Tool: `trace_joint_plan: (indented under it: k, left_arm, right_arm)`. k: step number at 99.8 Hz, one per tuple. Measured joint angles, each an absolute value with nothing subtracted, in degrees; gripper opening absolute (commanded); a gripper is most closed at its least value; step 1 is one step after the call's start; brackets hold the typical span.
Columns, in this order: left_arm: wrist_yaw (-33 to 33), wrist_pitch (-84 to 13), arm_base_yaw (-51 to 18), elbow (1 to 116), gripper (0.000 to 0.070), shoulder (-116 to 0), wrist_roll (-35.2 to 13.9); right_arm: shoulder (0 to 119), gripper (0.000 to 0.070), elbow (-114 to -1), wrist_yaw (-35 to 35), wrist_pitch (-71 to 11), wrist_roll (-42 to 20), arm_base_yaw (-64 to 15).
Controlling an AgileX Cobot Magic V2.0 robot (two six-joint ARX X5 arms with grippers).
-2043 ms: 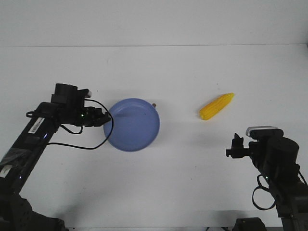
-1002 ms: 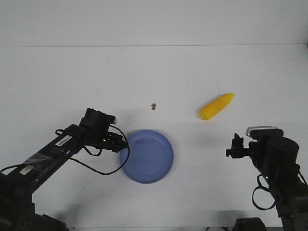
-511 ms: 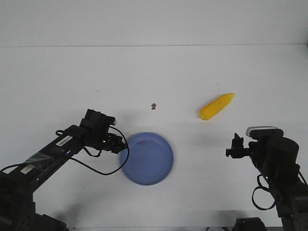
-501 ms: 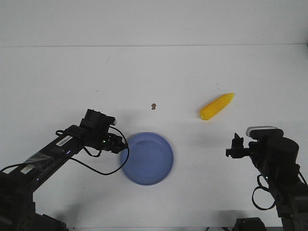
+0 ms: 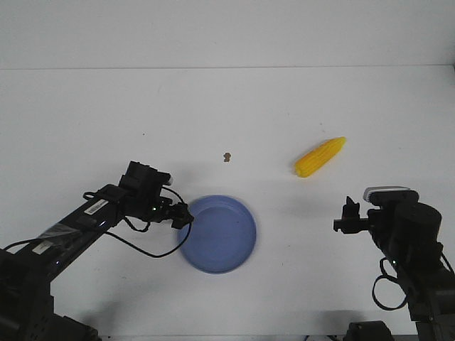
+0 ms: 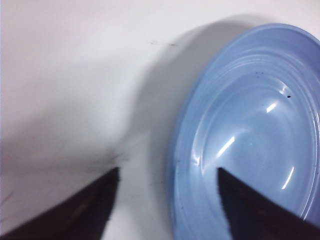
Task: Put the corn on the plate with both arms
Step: 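Release the plate rim and lift the left gripper away, then lower the open right gripper over the yellow corn and close on it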
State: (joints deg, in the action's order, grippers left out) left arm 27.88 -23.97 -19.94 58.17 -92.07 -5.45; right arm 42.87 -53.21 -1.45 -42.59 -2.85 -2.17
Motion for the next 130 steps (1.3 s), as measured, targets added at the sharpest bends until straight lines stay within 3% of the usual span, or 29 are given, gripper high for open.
trace_joint_plan:
  k: [24,39,50,69,108,130]
  left_arm:
    - [26.7,-23.9,-17.5,58.3,0.0521,-83.4,-4.5]
    - [17.5,-23.6,-14.7,58.7,0.0639,-74.5,-2.9]
    - [10.5,-25.0,-12.5,58.7,0.0638,-68.2,-1.3]
    - [5.8,-26.6,-9.3,58.7,0.0638,-62.8,0.7]
    - [5.5,-27.2,-9.2,58.7,0.0638,-62.7,2.0]
    - [5.5,-27.2,-9.2,58.7,0.0638,-62.7,2.0]
  right_arm:
    - [42.9,0.0448,-53.2,-1.5,-42.5,-2.9,-2.2]
    - [42.9,0.0448,-53.2,-1.5,-41.3,-3.0,-2.2]
    - [42.9,0.0448,-53.2,-1.5,-41.0,-4.6,-2.2]
    - [44.0,0.0456,-53.2,-1.7,-38.2,-9.4,-2.2]
    - [62.9,0.049,-55.7,-1.7,-26.4,-20.1,-1.6]
    - [77.7,0.0492,-62.9,-1.7,-24.5,-24.2,0.6]
